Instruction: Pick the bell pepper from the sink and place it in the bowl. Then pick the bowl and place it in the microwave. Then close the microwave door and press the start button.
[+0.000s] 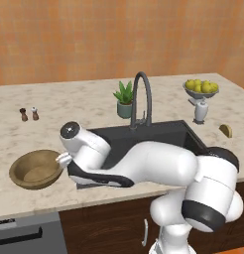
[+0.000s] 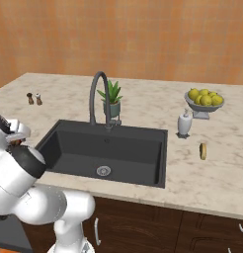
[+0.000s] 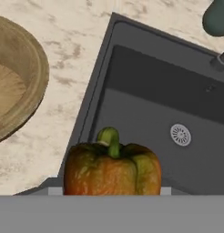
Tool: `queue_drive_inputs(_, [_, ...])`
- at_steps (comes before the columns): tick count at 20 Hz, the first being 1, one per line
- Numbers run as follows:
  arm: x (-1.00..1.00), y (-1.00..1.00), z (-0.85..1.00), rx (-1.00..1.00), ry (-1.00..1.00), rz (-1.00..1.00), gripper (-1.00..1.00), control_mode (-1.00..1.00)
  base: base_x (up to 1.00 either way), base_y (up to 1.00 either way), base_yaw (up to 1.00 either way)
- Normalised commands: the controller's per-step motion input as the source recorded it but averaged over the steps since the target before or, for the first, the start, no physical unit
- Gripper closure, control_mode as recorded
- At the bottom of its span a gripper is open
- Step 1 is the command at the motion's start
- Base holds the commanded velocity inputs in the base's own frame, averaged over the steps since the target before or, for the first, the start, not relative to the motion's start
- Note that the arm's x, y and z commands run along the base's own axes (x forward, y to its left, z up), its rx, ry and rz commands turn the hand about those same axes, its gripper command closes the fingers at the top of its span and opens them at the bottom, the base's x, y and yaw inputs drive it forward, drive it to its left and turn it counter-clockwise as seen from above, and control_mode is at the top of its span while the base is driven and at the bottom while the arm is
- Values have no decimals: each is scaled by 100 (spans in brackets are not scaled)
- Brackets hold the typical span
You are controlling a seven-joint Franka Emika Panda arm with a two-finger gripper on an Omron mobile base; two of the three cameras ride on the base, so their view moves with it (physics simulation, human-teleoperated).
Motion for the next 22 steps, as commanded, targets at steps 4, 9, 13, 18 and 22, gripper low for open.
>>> queue_drive_inputs(4, [-27,71,31,0,-10,23,100,-100,0,0,0])
queue_drive_inputs(9, [35,56,21,1,0,16,100,-100,0,0,0])
queue_drive_inputs(13, [30,56,0,0,2,15,100,-100,0,0,0])
queue_drive_inputs(18, [0,45,-9,0,0,4,100,-100,0,0,0])
queue_drive_inputs(22, [0,24,-13,0,3,0,100,-100,0,0,0])
